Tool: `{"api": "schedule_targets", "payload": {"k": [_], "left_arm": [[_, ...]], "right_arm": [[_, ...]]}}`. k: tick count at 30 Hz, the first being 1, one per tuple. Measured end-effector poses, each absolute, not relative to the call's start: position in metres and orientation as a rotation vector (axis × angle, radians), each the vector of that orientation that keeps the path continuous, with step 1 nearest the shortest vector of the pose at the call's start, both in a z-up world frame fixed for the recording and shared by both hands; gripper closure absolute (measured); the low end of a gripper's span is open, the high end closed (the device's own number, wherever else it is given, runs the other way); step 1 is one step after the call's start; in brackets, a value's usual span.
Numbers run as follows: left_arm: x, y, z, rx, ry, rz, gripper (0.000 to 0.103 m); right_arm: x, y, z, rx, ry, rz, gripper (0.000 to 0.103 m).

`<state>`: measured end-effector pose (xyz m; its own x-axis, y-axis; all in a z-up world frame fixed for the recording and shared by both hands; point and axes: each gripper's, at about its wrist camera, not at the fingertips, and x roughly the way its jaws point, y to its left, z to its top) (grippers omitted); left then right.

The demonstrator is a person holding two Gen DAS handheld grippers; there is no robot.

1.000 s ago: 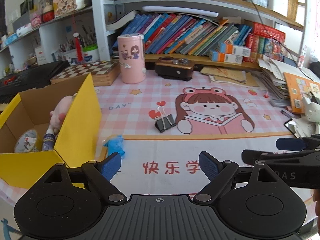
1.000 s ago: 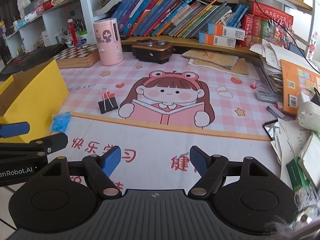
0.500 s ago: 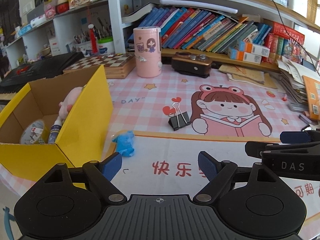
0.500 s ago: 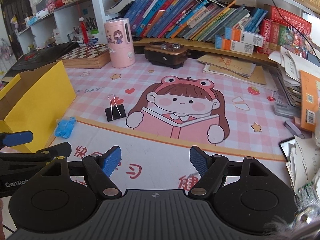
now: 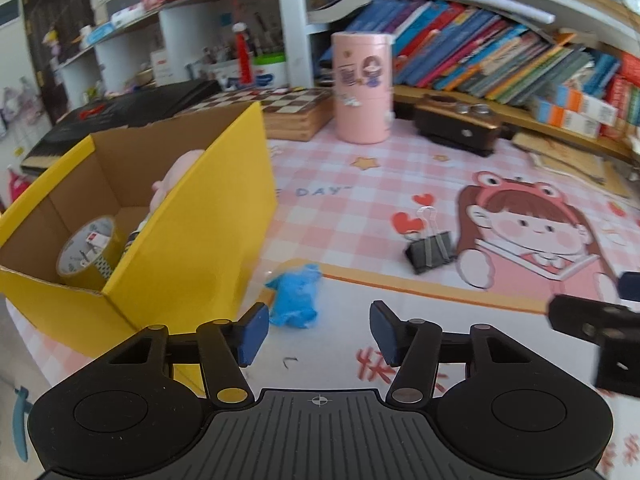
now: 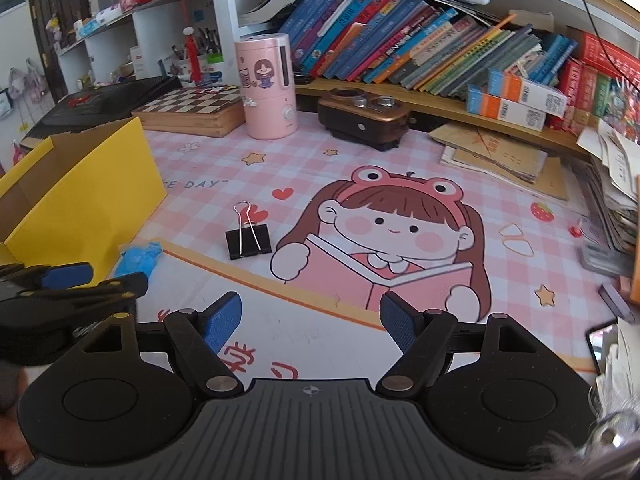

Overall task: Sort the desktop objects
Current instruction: 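Move the left tool to the blue plastic bag and grasp it, then lift the blue bag with the left tool while the right tool grasps the black binder clip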

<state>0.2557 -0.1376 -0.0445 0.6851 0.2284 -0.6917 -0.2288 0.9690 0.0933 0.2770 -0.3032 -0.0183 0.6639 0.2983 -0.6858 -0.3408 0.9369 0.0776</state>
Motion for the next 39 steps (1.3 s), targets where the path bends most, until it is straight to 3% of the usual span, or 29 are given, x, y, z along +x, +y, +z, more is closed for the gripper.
{"api": "schedule_targets", "payload": {"k": [10,12,14,27,34,39], "left_arm": [[0.291,-0.136,-0.068,0.027,0.836,0.349,0.056],[0.294,-0.133,-0.071,0.013,0.845,0.352,0.061],[0.295,-0.128,-0.075,0.001,0.856,0.352,0.072],[0.26,-0.131,-0.048,0.017,0.834,0.207,0.075],[0.248,-0.128,-0.04,-0.003,0.835,0.166,0.075],[0.243,-0.126,-0.034,0.0,0.808,0.155,0.075]], "right_arm": [[0.289,-0.3,-0.024,-0.081,0.772,0.384,0.028],[0.293,-0.298,-0.025,-0.085,0.77,0.394,0.028],[0.299,-0.296,-0.027,-0.09,0.768,0.407,0.028],[0.349,-0.246,-0.053,-0.149,0.775,0.523,0.031],[0.37,-0.221,-0.071,-0.192,0.786,0.546,0.041],[0.372,-0.218,-0.076,-0.199,0.787,0.568,0.058]]}}
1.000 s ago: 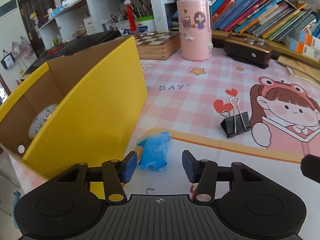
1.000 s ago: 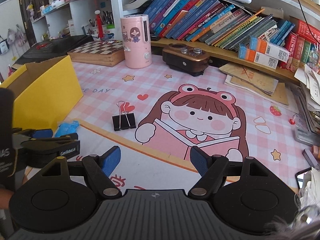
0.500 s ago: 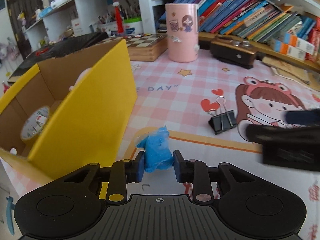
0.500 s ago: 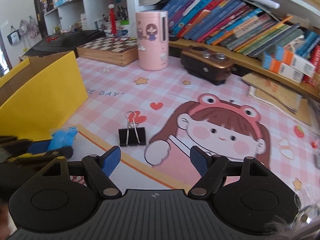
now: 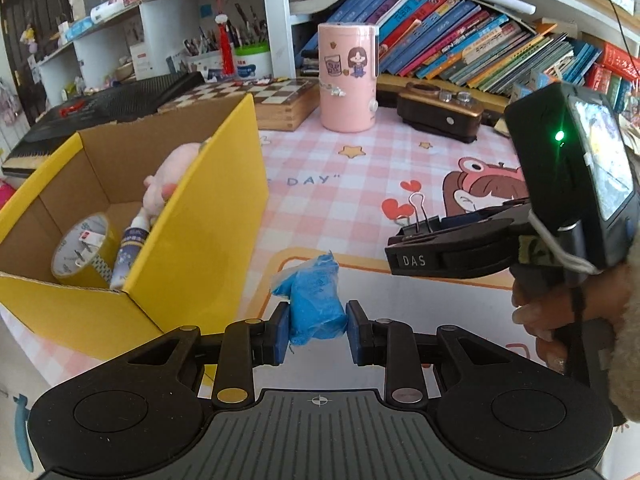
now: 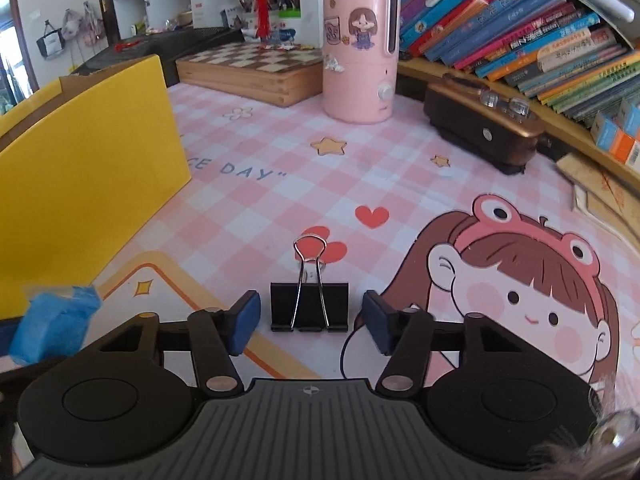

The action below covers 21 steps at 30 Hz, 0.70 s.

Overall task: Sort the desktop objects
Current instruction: 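Lift the blue bag with the left tool while the right tool grasps the black binder clip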

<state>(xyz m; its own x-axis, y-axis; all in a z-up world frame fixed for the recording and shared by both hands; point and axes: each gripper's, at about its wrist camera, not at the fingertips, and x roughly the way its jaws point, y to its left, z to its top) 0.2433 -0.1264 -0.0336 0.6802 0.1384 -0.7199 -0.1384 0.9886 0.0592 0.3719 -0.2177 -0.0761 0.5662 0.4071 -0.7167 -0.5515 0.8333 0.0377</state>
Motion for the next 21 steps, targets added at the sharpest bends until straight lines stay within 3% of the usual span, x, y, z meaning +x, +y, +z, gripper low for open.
{"api": "schedule_targets", "payload": {"k": [1,21], "left_arm": [[0.242,-0.127,-0.033,0.004,0.802,0.155,0.076],[0.214,-0.124,0.014,-0.063,0.664,-0.005,0.076]], "right_arm": [[0.372,-0.218,-0.075,-0.198,0.784,0.571,0.065],[0.295,-0.28,-0.002,0.023,0.779,0.503,0.066]]}}
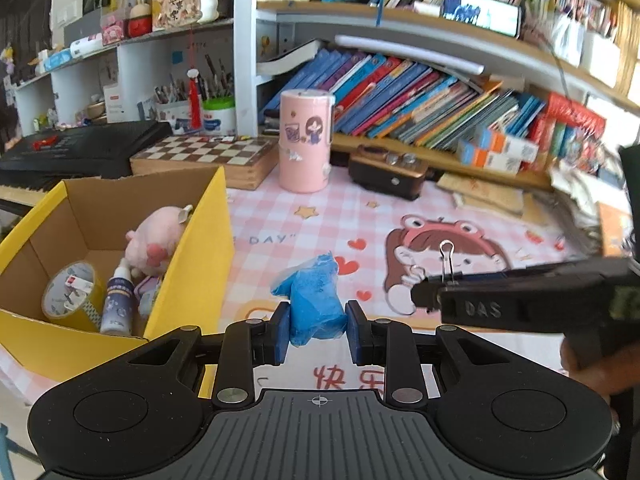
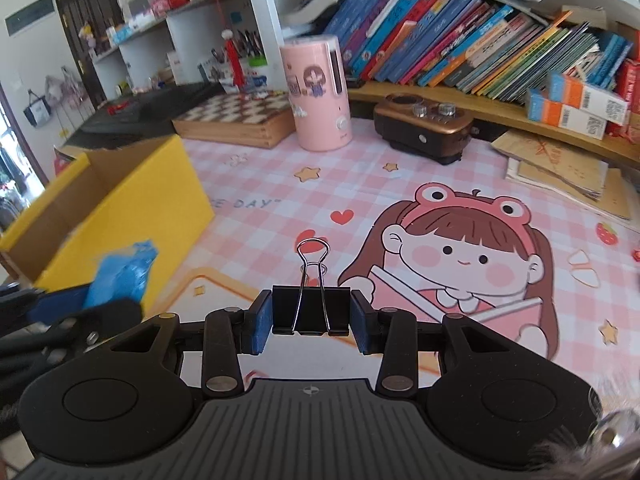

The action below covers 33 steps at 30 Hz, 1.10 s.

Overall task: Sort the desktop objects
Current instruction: 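Lift the blue bag with the left tool while the right tool grasps the black binder clip, then carry the blue bag and binder clip toward the yellow box with both tools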

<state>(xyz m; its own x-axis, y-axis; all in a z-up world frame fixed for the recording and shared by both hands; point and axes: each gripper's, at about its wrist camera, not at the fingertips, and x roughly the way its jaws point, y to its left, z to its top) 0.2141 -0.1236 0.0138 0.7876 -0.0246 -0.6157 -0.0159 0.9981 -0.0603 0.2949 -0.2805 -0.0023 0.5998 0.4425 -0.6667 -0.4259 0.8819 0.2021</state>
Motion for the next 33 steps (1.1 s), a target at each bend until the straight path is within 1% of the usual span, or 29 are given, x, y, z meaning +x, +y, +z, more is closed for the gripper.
{"api": "schedule_targets", "payload": {"k": [7,13,17,25,33], "left_arm": [[0.198,-0.108,0.025,-0.098,0.633,-0.064,0.076],[0.181,-0.109,0.032,0.021,0.579,-0.099,0.076],[0.167,-0.104,0.035,0.049,0.559,-0.142,0.076],[0.143,-0.068,0.032,0.018,0.568,-0.172,0.076],[0.113,-0.03,0.027,-0.024,0.609,-0.196,0.076]], "right_arm": [[0.259,-0.285,0.018,0.072,0.77,0.469,0.066],[0.237,-0.274,0.024,0.082,0.764,0.428,0.065],[0.223,-0.261,0.026,0.077,0.754,0.41,0.065],[0.187,-0.228,0.027,0.057,0.751,0.381,0.065],[0.144,-0.194,0.022,0.05,0.788,0.35,0.065]]}}
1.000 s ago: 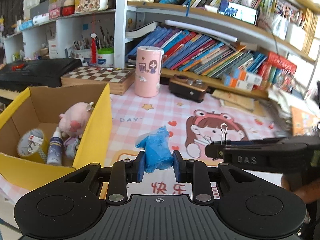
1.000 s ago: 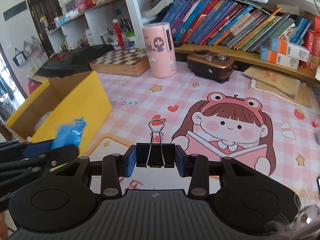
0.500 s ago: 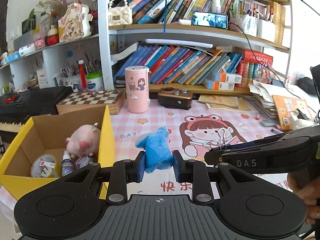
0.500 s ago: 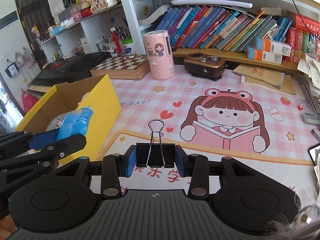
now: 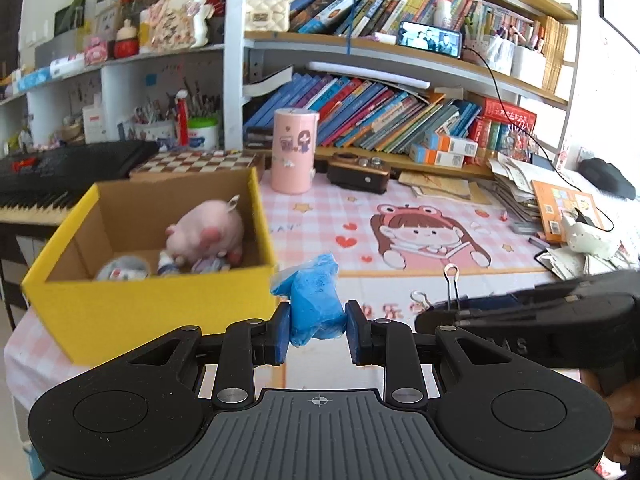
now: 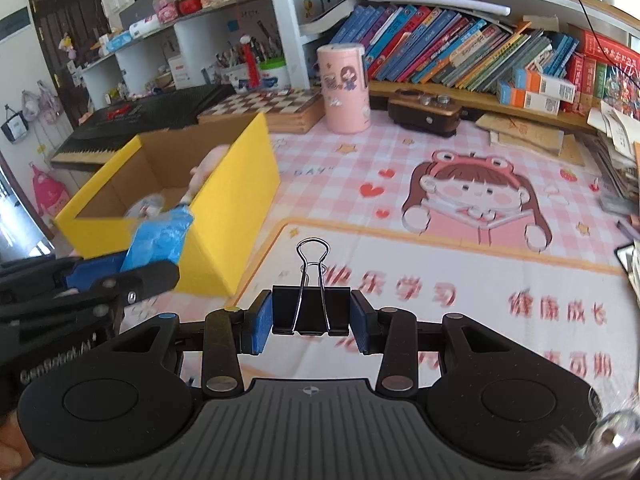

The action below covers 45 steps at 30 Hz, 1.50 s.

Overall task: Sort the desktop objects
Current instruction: 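Carry the blue bag and binder clip toward the yellow box with both tools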

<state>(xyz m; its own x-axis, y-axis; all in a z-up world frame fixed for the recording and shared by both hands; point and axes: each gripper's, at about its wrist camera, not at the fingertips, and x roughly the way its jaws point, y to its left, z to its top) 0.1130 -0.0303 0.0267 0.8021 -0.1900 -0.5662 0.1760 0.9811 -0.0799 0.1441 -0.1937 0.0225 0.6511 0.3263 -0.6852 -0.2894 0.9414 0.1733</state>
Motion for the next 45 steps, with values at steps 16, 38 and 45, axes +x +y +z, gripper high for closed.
{"api": "schedule_targets", "payload": {"k": [16,38,45], "left_arm": [[0.056,0.026,0.02,-0.04,0.639,-0.234,0.076],[0.023,0.066,0.026,-0.069,0.609,-0.155,0.077],[0.018,0.076,0.027,-0.087,0.609,-0.126,0.077]], "right_arm": [[0.075,-0.137,0.013,0.067,0.831,0.34,0.065],[0.053,-0.09,0.021,0.009,0.819,0.437,0.065],[0.051,-0.077,0.023,-0.014,0.819,0.471,0.065]]}}
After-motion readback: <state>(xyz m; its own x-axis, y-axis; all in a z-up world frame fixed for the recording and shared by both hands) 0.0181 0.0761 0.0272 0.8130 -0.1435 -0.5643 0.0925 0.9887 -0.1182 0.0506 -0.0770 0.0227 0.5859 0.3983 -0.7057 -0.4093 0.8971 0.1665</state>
